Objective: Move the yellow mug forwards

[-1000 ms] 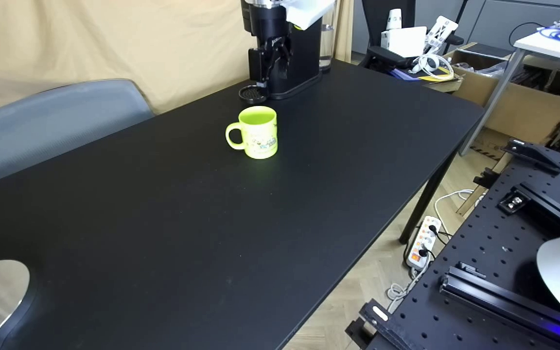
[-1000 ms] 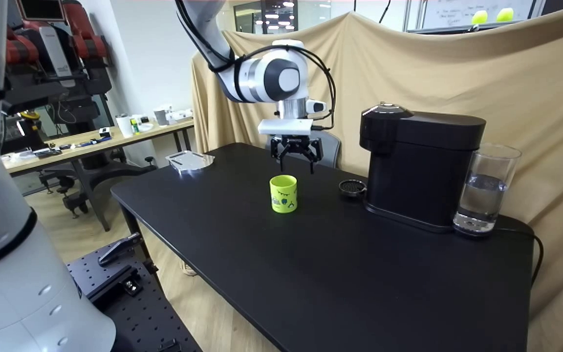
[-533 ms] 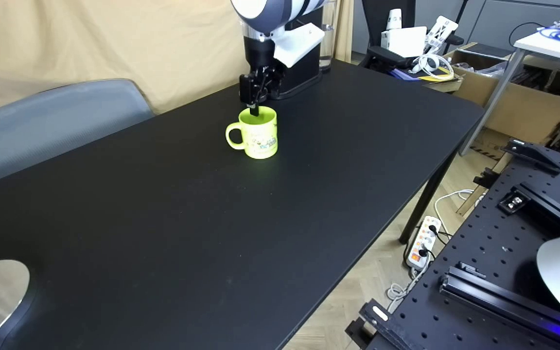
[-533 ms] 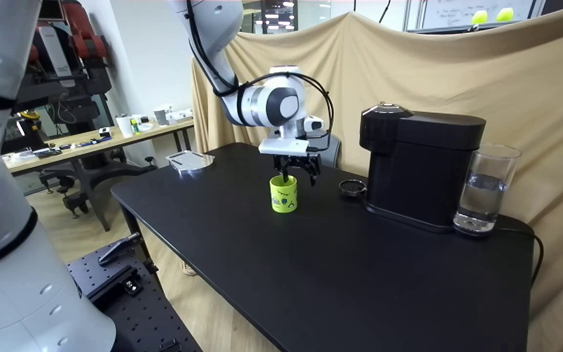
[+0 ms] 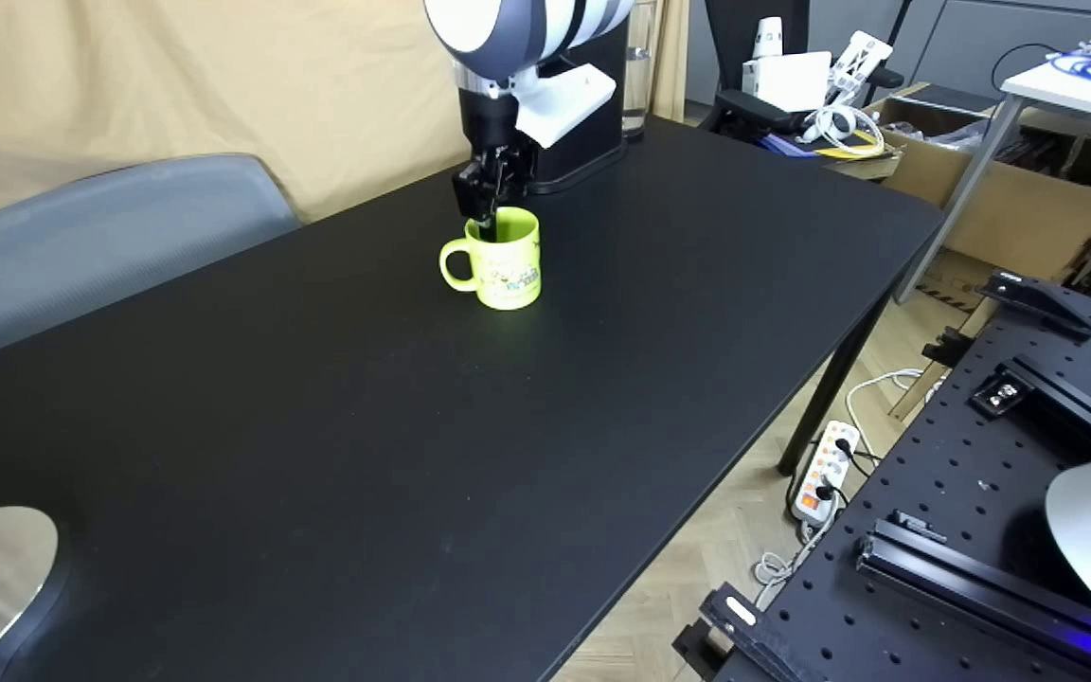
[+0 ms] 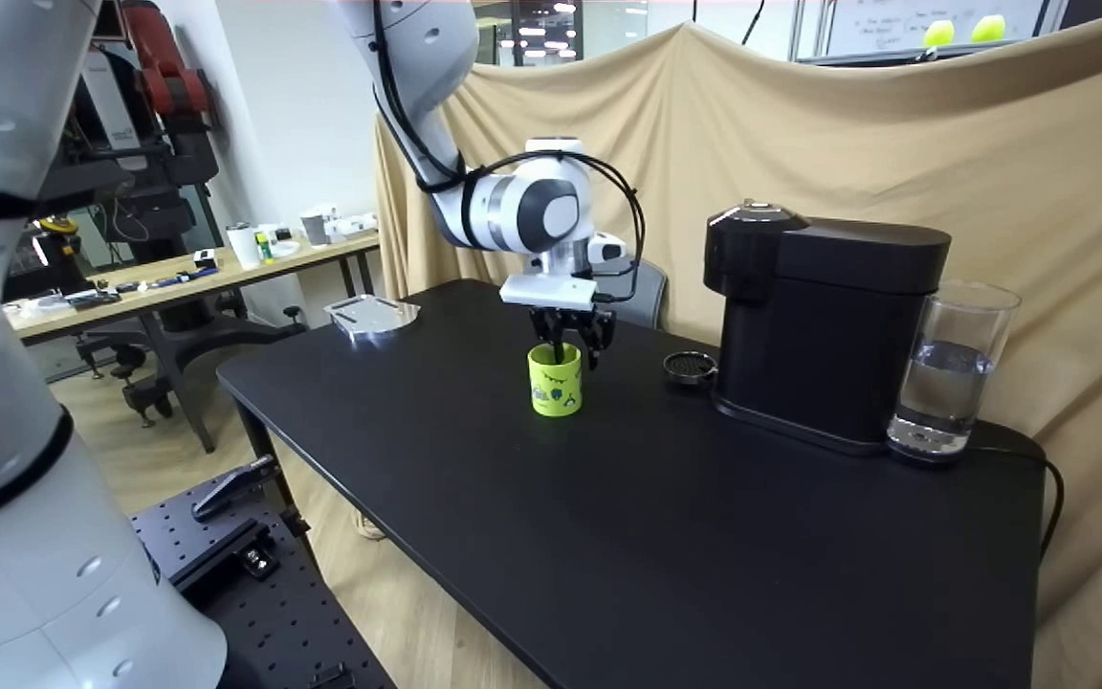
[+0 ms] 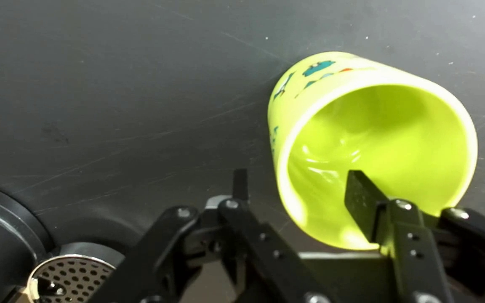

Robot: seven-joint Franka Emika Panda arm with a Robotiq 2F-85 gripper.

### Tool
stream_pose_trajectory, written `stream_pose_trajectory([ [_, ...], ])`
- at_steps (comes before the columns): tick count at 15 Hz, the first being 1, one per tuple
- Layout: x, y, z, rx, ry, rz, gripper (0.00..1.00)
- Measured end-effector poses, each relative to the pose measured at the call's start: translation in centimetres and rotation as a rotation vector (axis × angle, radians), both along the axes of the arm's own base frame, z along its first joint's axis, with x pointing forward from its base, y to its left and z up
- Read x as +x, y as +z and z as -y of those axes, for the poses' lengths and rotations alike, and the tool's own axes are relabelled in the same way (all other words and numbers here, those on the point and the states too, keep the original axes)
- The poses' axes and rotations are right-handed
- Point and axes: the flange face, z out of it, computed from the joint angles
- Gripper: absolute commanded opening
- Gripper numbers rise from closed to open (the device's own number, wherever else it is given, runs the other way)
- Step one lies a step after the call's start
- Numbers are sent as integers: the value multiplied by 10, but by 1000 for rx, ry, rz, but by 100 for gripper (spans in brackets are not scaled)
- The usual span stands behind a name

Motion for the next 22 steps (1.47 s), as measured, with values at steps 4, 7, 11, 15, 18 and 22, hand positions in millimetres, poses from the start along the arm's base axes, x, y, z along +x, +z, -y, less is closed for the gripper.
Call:
stream_pose_trajectory([
  [4, 0, 2, 0, 21, -2, -15, 5],
  [7, -1, 2, 6, 32, -4, -37, 0],
  [11, -1, 2, 11, 35, -1, -65, 2],
  [15, -2, 4, 11, 29, 24, -86, 2],
  [18, -7, 17, 5, 10, 64, -99, 2],
  [22, -30, 40, -7, -30, 125, -94, 2],
])
